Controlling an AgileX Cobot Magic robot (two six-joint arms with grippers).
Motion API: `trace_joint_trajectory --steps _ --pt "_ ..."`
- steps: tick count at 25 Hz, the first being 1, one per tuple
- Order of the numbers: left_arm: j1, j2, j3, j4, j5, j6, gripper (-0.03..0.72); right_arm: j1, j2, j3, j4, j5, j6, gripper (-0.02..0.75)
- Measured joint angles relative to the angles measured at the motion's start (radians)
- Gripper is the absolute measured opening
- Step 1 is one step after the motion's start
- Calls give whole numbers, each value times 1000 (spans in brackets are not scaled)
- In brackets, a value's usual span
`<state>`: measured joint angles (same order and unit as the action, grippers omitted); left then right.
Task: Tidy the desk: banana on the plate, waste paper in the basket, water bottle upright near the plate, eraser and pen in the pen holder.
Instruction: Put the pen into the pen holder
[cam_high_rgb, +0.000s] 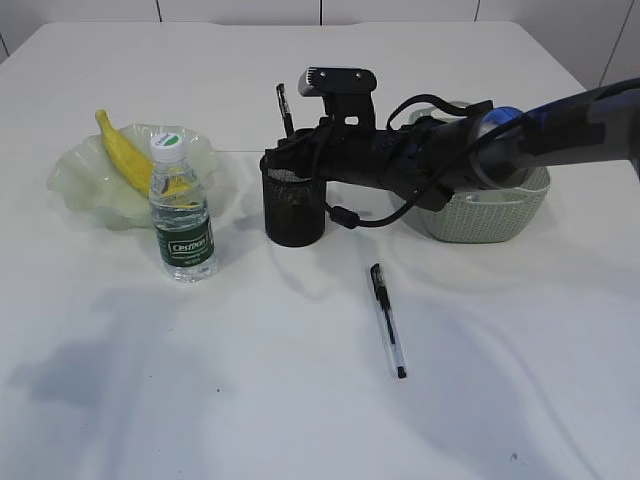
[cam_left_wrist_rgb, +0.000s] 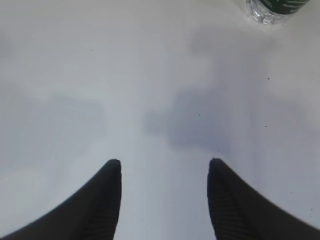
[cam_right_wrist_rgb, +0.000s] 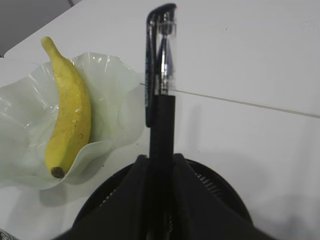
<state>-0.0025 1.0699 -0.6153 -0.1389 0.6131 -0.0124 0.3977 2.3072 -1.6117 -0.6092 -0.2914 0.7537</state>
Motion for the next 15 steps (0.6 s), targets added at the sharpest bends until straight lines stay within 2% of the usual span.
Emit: trace_joint_trajectory --steps 15 --pt "0 0 0 -6 0 0 370 0 0 0 -11 0 0 116"
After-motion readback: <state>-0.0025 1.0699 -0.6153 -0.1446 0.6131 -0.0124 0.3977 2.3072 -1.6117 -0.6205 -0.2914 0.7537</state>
